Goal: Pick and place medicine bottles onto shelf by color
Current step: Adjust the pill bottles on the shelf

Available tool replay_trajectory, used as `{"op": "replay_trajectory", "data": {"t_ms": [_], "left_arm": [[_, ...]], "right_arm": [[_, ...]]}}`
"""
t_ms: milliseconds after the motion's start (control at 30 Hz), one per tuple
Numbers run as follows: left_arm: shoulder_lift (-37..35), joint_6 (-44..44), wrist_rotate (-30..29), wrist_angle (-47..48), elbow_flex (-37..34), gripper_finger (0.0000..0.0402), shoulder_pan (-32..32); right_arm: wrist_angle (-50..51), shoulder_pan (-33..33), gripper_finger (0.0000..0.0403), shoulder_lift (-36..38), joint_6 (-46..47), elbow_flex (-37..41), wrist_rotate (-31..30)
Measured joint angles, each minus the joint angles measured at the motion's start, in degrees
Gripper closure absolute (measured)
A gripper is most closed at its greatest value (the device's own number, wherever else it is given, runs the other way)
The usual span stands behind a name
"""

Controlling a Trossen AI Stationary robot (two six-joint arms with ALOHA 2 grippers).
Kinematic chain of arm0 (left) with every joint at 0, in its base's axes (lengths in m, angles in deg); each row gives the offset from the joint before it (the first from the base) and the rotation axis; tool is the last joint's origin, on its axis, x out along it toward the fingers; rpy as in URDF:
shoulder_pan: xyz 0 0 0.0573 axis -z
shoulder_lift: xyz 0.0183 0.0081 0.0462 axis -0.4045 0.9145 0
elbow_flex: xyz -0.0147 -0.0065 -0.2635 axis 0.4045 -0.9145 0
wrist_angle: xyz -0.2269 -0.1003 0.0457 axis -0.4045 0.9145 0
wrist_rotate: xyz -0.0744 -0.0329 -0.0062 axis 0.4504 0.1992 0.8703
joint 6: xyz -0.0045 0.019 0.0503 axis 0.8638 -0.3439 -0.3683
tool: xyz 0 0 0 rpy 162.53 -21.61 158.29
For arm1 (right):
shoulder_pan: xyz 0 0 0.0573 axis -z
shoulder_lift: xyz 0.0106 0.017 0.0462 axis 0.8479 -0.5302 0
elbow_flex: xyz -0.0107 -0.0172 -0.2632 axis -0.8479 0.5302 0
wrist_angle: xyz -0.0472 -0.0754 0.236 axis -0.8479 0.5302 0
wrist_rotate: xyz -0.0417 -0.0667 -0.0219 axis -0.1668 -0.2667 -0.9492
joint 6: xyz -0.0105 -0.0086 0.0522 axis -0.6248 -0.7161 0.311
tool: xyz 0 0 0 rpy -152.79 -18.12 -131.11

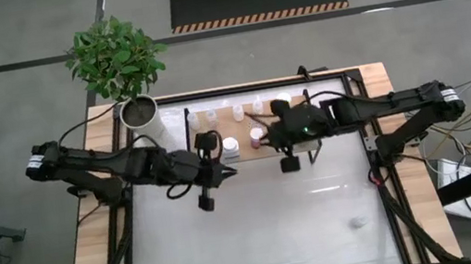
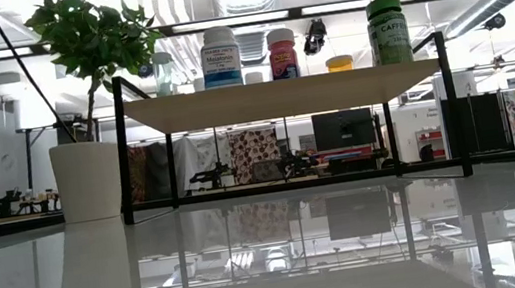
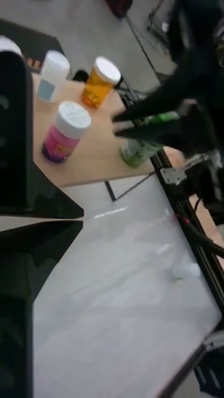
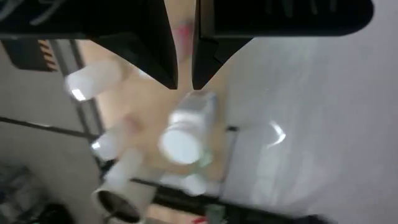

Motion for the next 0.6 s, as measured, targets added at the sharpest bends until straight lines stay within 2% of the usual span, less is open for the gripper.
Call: {"op": "replay_trajectory", "data": {"t_ms": [100, 233, 600], "left_arm": [[-0.10, -0.01, -2.35, -0.02, 0.00, 0.0402, 0.80], [-0.11, 0.05, -2.60, -0.02, 0.00, 0.0402, 0.87], [-0.11, 0.01, -3.63, -0.08, 0.00, 0.0402, 0.87]], "right_arm": [[-4.80, 3.13, 0.0365, 0.02, -1.21, 2.03, 0.02], [-8.12, 6.26, 0.0365, -0.04, -2.01, 4.06, 0.15], [-8.71, 7.69, 0.0365, -0.80, -1.21, 7.03, 0.50]]}}
